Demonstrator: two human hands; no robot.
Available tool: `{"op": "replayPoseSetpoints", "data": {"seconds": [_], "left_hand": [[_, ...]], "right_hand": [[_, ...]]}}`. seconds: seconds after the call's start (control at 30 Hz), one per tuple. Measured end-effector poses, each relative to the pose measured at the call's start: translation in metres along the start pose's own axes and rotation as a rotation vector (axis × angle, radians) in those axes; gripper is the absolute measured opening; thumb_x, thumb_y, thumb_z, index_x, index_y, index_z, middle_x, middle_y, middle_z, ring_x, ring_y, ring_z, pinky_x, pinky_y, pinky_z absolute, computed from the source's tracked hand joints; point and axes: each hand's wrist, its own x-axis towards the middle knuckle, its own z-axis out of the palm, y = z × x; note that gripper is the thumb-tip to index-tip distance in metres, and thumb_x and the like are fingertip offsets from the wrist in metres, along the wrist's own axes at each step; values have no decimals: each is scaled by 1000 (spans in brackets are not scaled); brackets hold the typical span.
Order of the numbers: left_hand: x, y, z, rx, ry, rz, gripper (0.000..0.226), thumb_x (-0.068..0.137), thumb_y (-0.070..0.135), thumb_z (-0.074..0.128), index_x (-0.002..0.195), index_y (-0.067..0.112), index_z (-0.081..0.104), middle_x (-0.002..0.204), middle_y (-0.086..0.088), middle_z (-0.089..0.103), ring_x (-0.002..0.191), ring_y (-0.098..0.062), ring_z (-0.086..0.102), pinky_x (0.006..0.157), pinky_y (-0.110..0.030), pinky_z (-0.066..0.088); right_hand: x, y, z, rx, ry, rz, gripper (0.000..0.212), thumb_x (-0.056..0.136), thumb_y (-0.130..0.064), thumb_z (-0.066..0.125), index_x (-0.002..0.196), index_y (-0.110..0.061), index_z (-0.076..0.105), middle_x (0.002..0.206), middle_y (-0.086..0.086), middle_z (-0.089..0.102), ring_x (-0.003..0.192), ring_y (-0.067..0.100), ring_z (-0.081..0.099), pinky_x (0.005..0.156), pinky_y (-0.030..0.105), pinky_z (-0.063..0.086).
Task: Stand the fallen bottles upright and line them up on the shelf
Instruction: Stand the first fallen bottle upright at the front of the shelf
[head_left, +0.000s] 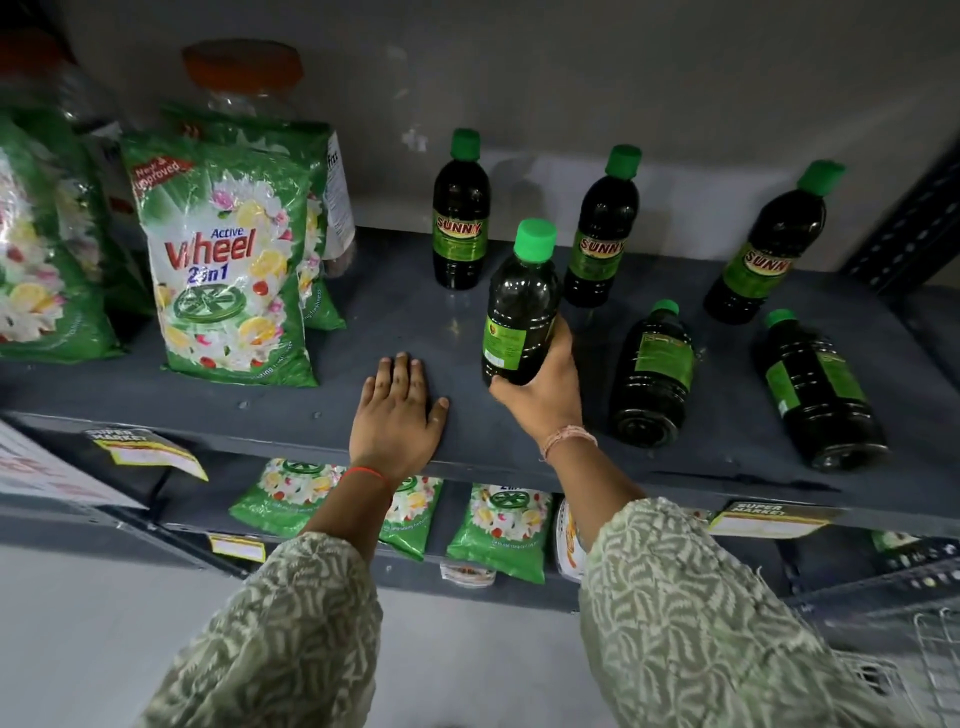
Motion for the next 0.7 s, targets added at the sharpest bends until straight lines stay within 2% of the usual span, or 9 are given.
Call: {"op": "replayPoseSetpoints", "data": {"seconds": [0.07, 0.17, 0.27, 0.33, 0.4, 0.53, 0.57, 0.63, 0.7], "left_hand": [[0, 0, 1, 0, 1, -2, 63, 96, 41, 24, 147, 6, 8, 159, -11, 7, 148, -25, 2, 121, -38, 5], [0, 0, 1, -4, 10, 0, 63, 96, 41, 24, 147, 6, 9, 159, -11, 7, 148, -25, 2, 122, -39, 6], [0, -1, 2, -5, 2, 0, 63, 96, 41, 24, 147, 7, 8, 160, -10, 7, 148, -25, 2, 122, -38, 5], [0, -1, 1, -3, 1, 0, 63, 96, 42, 23, 147, 7, 8, 160, -10, 6, 148, -24, 1, 122, -38, 5], [0, 0, 1, -6, 1, -4, 63, 96, 42, 23, 147, 7, 7, 160, -10, 6, 148, -24, 1, 122, -38, 5], [0, -1, 0, -2, 5, -1, 64, 96, 42, 22, 147, 8, 7, 160, -9, 6, 148, -24, 1, 122, -38, 5], [0, -1, 0, -3, 3, -1, 64, 96, 42, 22, 147, 8, 7, 160, -10, 6, 148, -24, 1, 122, -38, 5], [0, -1, 1, -3, 3, -1, 63, 96, 42, 23, 147, 8, 8, 160, -10, 6, 148, -24, 2, 122, -38, 5], [0, -1, 1, 0, 4, -3, 63, 96, 42, 23, 147, 8, 8, 160, -9, 6, 148, -24, 1, 122, -38, 5]], "right_hand": [[-1, 0, 0, 61, -24, 5, 98, 57, -23, 75, 140, -21, 24, 133, 8, 47, 123, 22, 47, 107, 46, 41], [0, -4, 6, -4, 47, -5, 112, 51, -40, 85, 141, -18, 22, 140, 11, 33, 135, 28, 26, 113, 43, 25], [-1, -7, 9, -31, 105, -24, 94, 58, -23, 84, 134, -10, 30, 128, 14, 39, 124, 30, 37, 105, 40, 35], [-3, -6, 4, 43, 47, 3, 80, 65, -11, 76, 132, -11, 33, 120, 9, 49, 114, 26, 49, 93, 33, 44], [-5, -3, -1, 108, -32, 34, 76, 69, -5, 70, 134, -15, 31, 114, 3, 54, 110, 25, 55, 85, 29, 45], [-1, 0, 4, 33, 11, -10, 100, 56, -31, 85, 136, -13, 28, 137, 10, 37, 130, 23, 34, 109, 37, 34], [0, -2, 6, 0, 33, 2, 98, 54, -32, 87, 132, -11, 31, 135, 12, 37, 129, 26, 34, 109, 40, 34], [1, 0, 4, 27, 43, 21, 84, 54, -25, 87, 120, -9, 38, 125, 13, 46, 119, 28, 46, 102, 44, 43], [2, 4, -1, 75, 28, 51, 68, 60, -15, 84, 113, -8, 43, 115, 11, 57, 107, 27, 57, 93, 37, 48]]}}
